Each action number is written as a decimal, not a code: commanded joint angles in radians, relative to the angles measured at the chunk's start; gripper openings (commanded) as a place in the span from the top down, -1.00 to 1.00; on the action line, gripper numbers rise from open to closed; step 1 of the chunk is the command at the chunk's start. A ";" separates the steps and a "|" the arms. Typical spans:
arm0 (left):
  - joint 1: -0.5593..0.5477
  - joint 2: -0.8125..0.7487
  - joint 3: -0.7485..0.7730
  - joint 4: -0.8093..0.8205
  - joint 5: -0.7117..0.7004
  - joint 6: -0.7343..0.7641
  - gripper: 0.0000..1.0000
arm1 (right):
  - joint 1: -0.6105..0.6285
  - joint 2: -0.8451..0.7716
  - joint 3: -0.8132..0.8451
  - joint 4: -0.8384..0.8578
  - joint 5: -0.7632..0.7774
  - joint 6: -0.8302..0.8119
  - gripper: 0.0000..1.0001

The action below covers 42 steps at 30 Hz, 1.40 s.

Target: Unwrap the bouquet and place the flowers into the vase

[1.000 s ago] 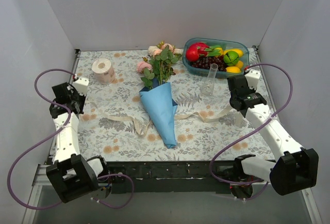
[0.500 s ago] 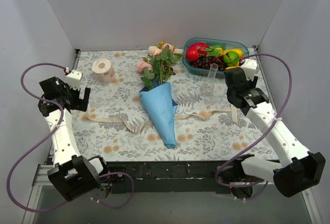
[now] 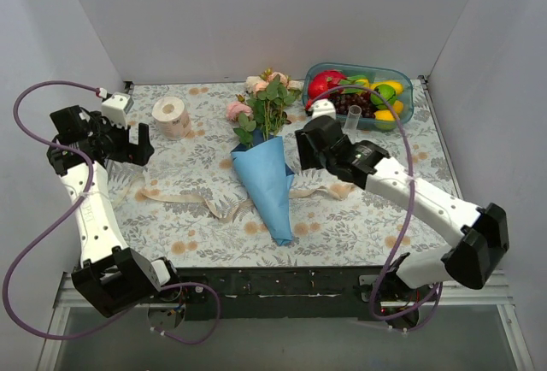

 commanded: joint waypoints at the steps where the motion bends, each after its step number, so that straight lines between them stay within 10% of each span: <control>1: 0.003 0.002 0.045 -0.070 0.107 -0.018 -0.96 | 0.049 0.131 0.040 0.180 -0.178 -0.020 -0.43; 13: 0.001 -0.035 -0.027 -0.030 0.086 0.010 -0.96 | 0.050 0.380 -0.007 0.357 -0.376 0.092 -0.45; 42: 0.001 -0.060 -0.093 0.016 0.063 0.033 -0.96 | 0.117 0.411 -0.066 0.571 -0.655 0.065 -0.30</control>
